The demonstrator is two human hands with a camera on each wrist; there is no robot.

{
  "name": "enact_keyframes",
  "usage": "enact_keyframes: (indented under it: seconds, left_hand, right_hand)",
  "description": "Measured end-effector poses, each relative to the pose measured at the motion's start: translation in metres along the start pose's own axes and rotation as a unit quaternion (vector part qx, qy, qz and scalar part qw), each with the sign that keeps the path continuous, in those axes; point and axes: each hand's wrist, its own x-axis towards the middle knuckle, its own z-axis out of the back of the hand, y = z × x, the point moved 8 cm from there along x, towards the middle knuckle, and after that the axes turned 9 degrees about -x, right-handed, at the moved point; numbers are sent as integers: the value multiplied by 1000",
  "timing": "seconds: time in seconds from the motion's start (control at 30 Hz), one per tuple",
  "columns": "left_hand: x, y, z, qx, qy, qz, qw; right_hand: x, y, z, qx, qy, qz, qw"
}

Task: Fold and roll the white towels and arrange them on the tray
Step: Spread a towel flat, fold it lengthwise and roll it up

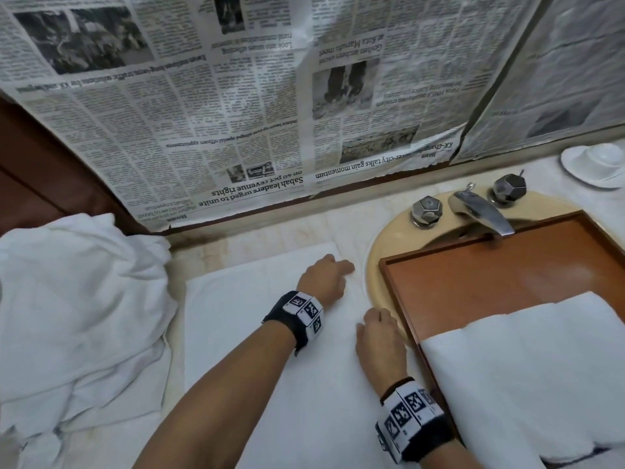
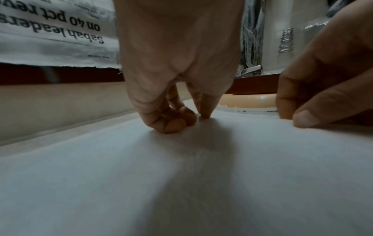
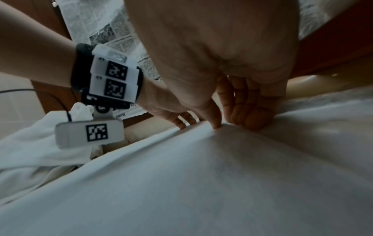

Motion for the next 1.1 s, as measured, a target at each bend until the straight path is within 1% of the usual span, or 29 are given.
enact_keyframes:
  seconds: [0.13,0.17,0.27,0.3,0.33,0.37,0.43,0.53,0.57,0.7,0.8,0.87,0.93,1.0,1.1]
  left_hand:
    - [6,2,1,16,8,-14,1000]
    - [5,3,1,18,5,-16,1000]
    - [0,5,-1,-4,-7,-34,999]
    - [-4,6,-1,-24,-19,-39,999]
    - [-7,7,1,-46,-35,-46,997]
    - [-10,9,2,-64,-52,-53,995]
    - [-14,12,6,-88,-76,-65,991]
    - [-9,8,8,-90,-81,-78,990]
    - [-4,5,8,-88,-83,-82,989]
    - [8,-12,13,-125,-111,-112,980]
    - [-1,-22,21,-169,-119,-126,970]
    - [-19,-15,37,-205,-148,-132,959]
    - [-48,8,58,-250,-193,-135,939]
    - [-82,42,80,-288,-228,-124,922]
    - [-137,103,109,-298,-277,-84,910]
  right_hand:
    - [-5,-1,-2,9,31,-18,999]
    - [-7,1,1,16,27,-18,999]
    - [-10,6,11,62,-1,11,998]
    - [-10,4,13,93,5,10,996]
    - [-9,-2,15,106,0,-4,994]
    - [-9,-7,12,128,15,-13,992]
    - [-11,-19,10,178,23,-28,983]
    - [-12,-29,8,206,61,-54,975]
    - [-11,-31,10,204,57,-55,976]
    - [-15,-31,39,126,-59,-41,989]
    - [-25,-24,51,103,-82,-39,991]
    - [-35,-10,62,107,-91,-11,990]
    - [-48,19,67,98,-84,36,991]
    - [-63,63,67,67,-51,91,992]
    - [-84,137,54,17,-19,156,987]
